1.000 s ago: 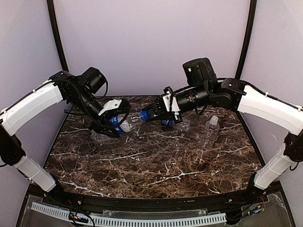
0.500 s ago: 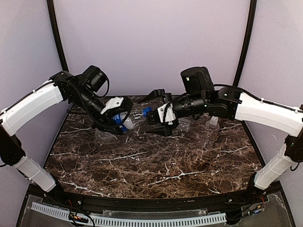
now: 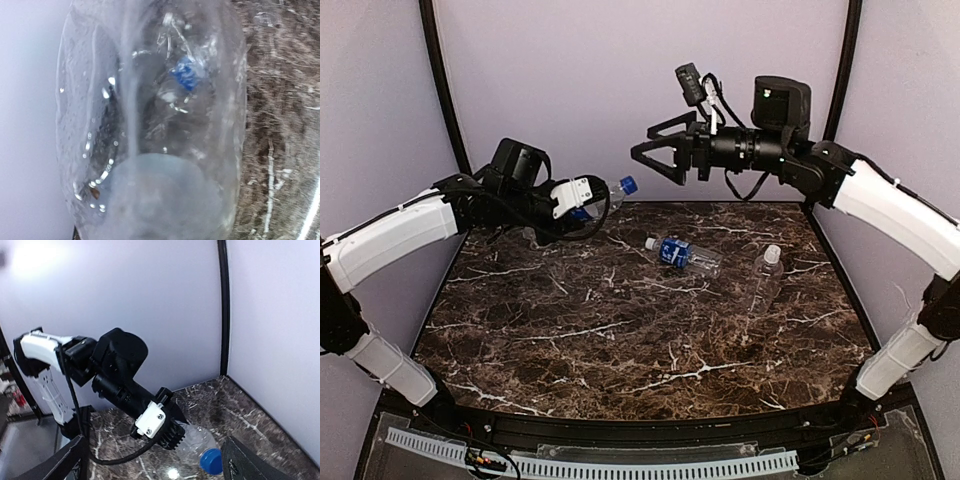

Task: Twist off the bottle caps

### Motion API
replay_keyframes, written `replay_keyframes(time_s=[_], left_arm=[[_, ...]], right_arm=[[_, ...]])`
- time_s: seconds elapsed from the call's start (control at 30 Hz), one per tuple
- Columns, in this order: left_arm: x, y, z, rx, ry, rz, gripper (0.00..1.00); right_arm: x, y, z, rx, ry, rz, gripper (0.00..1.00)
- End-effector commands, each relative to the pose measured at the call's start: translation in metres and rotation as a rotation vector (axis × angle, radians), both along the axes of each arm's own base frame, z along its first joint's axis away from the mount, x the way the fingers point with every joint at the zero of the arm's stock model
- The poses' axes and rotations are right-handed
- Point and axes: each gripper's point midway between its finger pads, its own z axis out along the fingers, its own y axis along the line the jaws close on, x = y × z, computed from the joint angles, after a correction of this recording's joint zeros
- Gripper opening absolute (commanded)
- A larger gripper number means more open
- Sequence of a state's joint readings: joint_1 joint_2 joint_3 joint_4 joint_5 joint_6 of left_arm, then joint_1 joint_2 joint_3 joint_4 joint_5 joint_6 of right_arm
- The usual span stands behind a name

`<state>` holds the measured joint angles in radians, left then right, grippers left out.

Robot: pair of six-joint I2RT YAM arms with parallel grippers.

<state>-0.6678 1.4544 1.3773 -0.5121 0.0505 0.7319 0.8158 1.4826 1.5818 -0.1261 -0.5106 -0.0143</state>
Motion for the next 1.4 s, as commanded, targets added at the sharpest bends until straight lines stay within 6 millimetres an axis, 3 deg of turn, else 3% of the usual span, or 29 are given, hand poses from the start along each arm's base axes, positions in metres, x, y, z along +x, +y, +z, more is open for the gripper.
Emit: replay_keyframes(time_s=[0.0,0.13,0.3,0.43,0.6,0.8,1.0,1.2,1.37], left_arm=[[0.043,0.026,0.043,-0.008,-0.282,0.229,0.33],[0.042,0.027,0.040,0.041,-0.343,0.213,0.33],[0.037,0.025,0.036,0.057,-0.360,0.191,0.33],[0.035,0.024,0.037,0.057,-0.368,0.180,0.33],[0.033,0.021,0.039,0.053,-0.372,0.163,0.33],[0.034,0.019,0.038,0.057,-0.377,0.155,0.33],[0.035,0.017,0.038,0.059,-0.379,0.151,0.33],[0.035,0.017,0.037,0.062,-0.380,0.149,0.33],[0.037,0.017,0.038,0.067,-0.388,0.153,0.33]], right_arm=[[0.049,0.012,-0.046,0.028,0.704,-0.127,0.90],[0.062,0.024,-0.049,0.036,0.734,-0.131,0.88],[0.076,0.031,-0.047,0.060,0.743,-0.139,0.78],[0.089,0.031,-0.066,0.049,0.785,-0.188,0.74],[0.103,0.023,-0.083,0.052,0.827,-0.225,0.56],[0.100,0.030,-0.081,0.044,0.835,-0.173,0.51],[0.099,0.035,-0.085,0.035,0.853,-0.149,0.52],[0.097,0.042,-0.085,0.029,0.863,-0.104,0.38],[0.091,0.045,-0.086,0.025,0.893,-0.058,0.37]])
